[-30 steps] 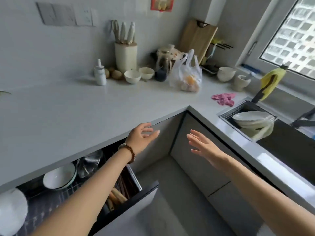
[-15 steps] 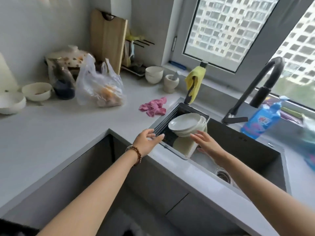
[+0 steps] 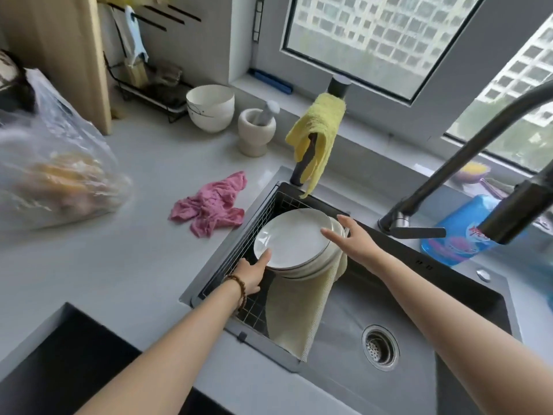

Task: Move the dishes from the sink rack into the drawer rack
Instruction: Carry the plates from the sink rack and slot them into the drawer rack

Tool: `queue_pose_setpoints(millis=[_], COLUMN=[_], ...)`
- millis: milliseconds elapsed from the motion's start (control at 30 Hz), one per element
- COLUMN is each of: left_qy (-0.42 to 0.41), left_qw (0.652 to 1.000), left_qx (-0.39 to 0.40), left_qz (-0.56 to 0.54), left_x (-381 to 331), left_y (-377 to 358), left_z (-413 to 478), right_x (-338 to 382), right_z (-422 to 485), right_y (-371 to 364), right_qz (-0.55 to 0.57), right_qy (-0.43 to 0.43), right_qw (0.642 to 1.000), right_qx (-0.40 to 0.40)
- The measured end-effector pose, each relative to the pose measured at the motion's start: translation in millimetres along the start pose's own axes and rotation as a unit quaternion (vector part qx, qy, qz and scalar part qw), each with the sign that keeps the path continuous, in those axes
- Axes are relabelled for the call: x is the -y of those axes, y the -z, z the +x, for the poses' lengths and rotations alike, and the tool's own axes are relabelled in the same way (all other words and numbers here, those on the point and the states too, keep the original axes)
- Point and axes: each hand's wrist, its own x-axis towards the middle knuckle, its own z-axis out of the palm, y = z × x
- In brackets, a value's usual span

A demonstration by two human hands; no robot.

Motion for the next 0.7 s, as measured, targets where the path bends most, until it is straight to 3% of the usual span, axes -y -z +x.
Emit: queue_pose_setpoints(millis=[133, 300, 467, 700], left_qy=[0.025, -0.005, -0.002, 0.006], left_qw=[0.999, 0.998, 0.996, 0.982], left_qx=[-0.011, -0.030, -0.043, -0.059], left_qz=[-0.037, -0.055, -0.080, -0.179], left_x=[7, 8, 14, 23], left_y=[-13, -23, -30, -44], left_z=[38, 69, 82, 85], right_x=[-11, -20, -25, -24], right_z=[49, 82, 95, 103], right_y=[-4, -13, -19, -17], right_qz=[-0.045, -0.079, -0.094, 0.059], right_qy=[-0.003, 0.010, 0.015, -0.037], right_qw=[0.998, 0.996, 0.995, 0.997], right_qx=[0.032, 0.048, 0.031, 0.017])
